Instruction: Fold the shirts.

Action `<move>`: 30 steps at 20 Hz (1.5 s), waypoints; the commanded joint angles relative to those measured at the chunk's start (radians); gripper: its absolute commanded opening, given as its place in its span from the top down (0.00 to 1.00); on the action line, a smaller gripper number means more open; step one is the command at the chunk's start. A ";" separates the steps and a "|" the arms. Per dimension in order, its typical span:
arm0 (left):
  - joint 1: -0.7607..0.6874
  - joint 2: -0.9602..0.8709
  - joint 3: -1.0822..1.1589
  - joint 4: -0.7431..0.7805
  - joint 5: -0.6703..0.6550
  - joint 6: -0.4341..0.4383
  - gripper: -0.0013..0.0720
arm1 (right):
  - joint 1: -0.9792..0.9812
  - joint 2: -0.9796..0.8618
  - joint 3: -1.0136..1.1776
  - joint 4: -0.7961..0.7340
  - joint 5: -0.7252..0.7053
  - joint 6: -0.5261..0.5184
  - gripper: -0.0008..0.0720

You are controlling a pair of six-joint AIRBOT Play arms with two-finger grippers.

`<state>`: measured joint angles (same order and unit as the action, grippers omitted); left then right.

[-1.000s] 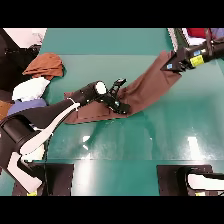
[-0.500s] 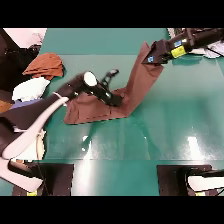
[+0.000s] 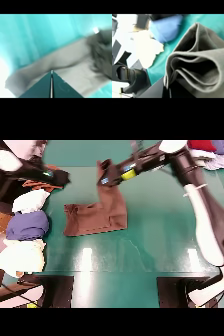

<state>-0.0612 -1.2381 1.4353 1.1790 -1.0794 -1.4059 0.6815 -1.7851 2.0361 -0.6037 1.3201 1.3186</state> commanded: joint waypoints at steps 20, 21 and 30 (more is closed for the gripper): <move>0.180 0.093 -0.005 0.017 -0.106 0.001 0.95 | -0.390 0.118 -0.673 -0.101 -0.013 -0.073 0.16; 0.180 0.093 -0.005 0.017 -0.101 0.000 0.95 | -0.406 0.116 -0.709 -0.101 -0.040 -0.079 0.02; 0.180 0.093 -0.005 0.016 -0.074 0.026 0.95 | -0.222 -0.147 -0.541 0.055 -0.062 -0.109 0.04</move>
<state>0.1181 -1.1442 1.4303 1.1957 -1.1572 -1.3964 0.3923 -1.8492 1.4185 -0.6155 1.2671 1.2148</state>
